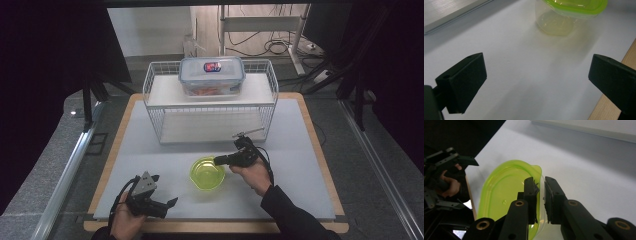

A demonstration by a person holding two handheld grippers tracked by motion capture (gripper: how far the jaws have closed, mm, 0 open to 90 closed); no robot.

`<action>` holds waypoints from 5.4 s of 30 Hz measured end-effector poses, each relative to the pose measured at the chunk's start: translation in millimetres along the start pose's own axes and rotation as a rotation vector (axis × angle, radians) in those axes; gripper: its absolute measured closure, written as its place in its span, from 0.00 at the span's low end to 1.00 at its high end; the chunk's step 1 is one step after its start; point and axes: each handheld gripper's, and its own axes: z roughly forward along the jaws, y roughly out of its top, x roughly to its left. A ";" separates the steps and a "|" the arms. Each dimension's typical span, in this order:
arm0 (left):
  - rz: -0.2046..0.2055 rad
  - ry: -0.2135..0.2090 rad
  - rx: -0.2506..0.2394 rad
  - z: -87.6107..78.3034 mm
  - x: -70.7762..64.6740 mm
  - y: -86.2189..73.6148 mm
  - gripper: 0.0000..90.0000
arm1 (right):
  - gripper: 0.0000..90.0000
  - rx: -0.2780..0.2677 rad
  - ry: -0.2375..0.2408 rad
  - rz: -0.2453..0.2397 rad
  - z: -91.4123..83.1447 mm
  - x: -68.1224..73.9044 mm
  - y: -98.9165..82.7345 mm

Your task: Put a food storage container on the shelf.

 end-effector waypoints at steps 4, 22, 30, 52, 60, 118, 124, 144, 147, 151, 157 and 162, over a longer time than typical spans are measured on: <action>0.001 0.000 0.000 0.1 -0.2 0.1 0.02 | 0.91 -0.021 0.039 0.010 -5.9 2.1 2.0; 0.001 0.000 0.002 0.6 -0.2 0.2 0.02 | 0.93 -0.104 0.059 0.016 -32.8 5.8 6.0; 0.001 0.003 -0.001 0.2 0.2 0.3 0.02 | 0.93 -0.146 0.086 0.018 -44.0 9.3 11.0; -0.001 0.003 -0.001 0.8 0.6 0.3 0.02 | 0.93 -0.260 0.118 -0.005 -87.9 25.4 42.9; 0.000 0.003 0.001 0.7 0.8 0.3 0.02 | 0.93 -0.298 0.128 0.005 -102.1 29.9 59.4; 0.006 -0.021 -0.006 2.1 0.5 0.7 0.02 | 0.93 -0.538 0.083 0.111 -160.8 40.8 201.0; 0.006 -0.027 -0.010 2.1 0.3 0.8 0.02 | 0.93 -0.555 0.052 0.126 -155.6 37.5 217.7; 0.000 -0.048 -0.011 2.7 0.0 0.2 0.02 | 0.81 -0.572 -0.063 0.190 -128.2 20.8 237.9; 0.001 -0.048 -0.009 3.0 -0.1 0.2 0.02 | 0.80 -0.578 -0.079 0.201 -126.4 19.1 237.5; 0.002 -0.048 -0.007 3.2 -0.1 0.2 0.02 | 0.77 -0.577 -0.097 0.194 -123.9 17.5 236.9; 0.002 -0.048 -0.006 3.2 -0.2 0.1 0.02 | 0.60 -0.585 -0.140 0.158 -123.3 19.2 235.7; 0.004 -0.045 -0.008 2.7 -0.5 0.1 0.02 | 0.40 -0.603 -0.153 0.118 -128.1 20.9 232.3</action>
